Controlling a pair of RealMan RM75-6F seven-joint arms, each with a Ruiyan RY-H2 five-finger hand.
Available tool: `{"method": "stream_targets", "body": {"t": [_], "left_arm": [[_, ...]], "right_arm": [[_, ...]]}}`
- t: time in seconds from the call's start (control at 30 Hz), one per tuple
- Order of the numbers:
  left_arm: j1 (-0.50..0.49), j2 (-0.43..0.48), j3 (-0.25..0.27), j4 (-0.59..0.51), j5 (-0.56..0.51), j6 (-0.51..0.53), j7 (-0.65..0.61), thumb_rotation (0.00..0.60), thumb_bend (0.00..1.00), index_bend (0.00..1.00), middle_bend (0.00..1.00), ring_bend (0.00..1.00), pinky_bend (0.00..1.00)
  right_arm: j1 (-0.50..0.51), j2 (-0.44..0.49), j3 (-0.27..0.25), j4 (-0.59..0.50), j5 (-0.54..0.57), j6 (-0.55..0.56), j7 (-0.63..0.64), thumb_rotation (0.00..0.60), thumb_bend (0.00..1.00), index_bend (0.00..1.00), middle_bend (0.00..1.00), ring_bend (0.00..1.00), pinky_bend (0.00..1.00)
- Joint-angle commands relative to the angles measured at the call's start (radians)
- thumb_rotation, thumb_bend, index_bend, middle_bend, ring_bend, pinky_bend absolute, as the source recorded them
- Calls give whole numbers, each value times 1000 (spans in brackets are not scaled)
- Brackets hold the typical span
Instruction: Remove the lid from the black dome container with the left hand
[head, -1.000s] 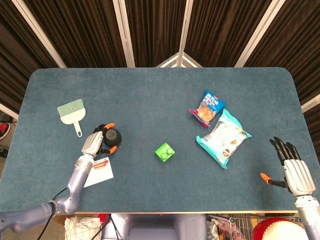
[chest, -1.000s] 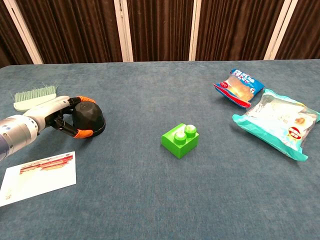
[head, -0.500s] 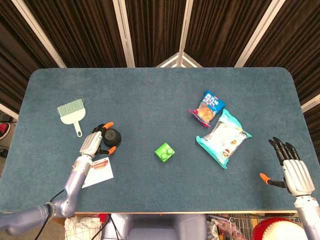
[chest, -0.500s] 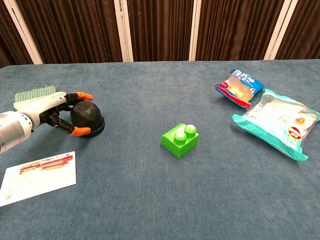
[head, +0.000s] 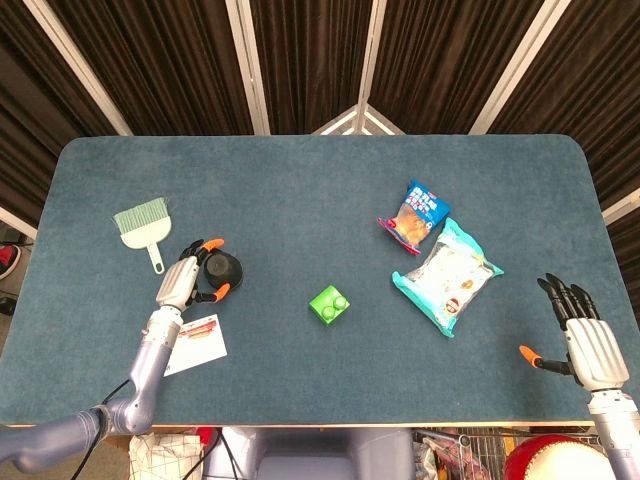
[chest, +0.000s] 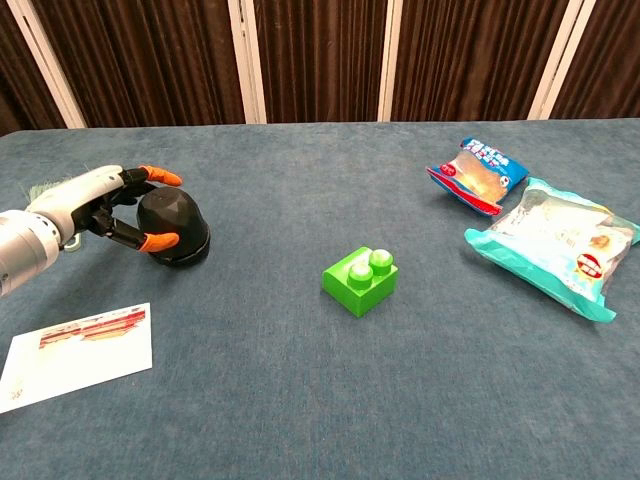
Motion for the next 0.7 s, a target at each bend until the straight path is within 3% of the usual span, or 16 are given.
{"method": "stream_targets", "body": {"t": [0.03, 0.2, 0.33, 0.7], "left_arm": [[1, 5, -5, -15, 5, 1, -10, 600, 565, 180, 352, 0, 0], [-1, 13, -4, -45, 55, 15, -42, 600, 565, 179, 352, 0, 0], [-6, 20, -3, -75, 37, 4, -10, 600, 564, 174, 351, 0, 0], [-42, 103, 5, -224, -250, -34, 303, 600, 539, 160, 344, 0, 0]], "right_arm": [[-1, 1, 0, 1, -1, 2, 1, 600, 208, 0, 9, 106, 11], [-4, 0, -1, 0, -2, 7, -3, 600, 209, 0, 9, 106, 11], [-9, 2, -3, -6, -3, 14, -3, 600, 209, 0, 9, 106, 11], [-3, 6, -1, 0, 1, 2, 9, 600, 209, 0, 9, 106, 11]]}}
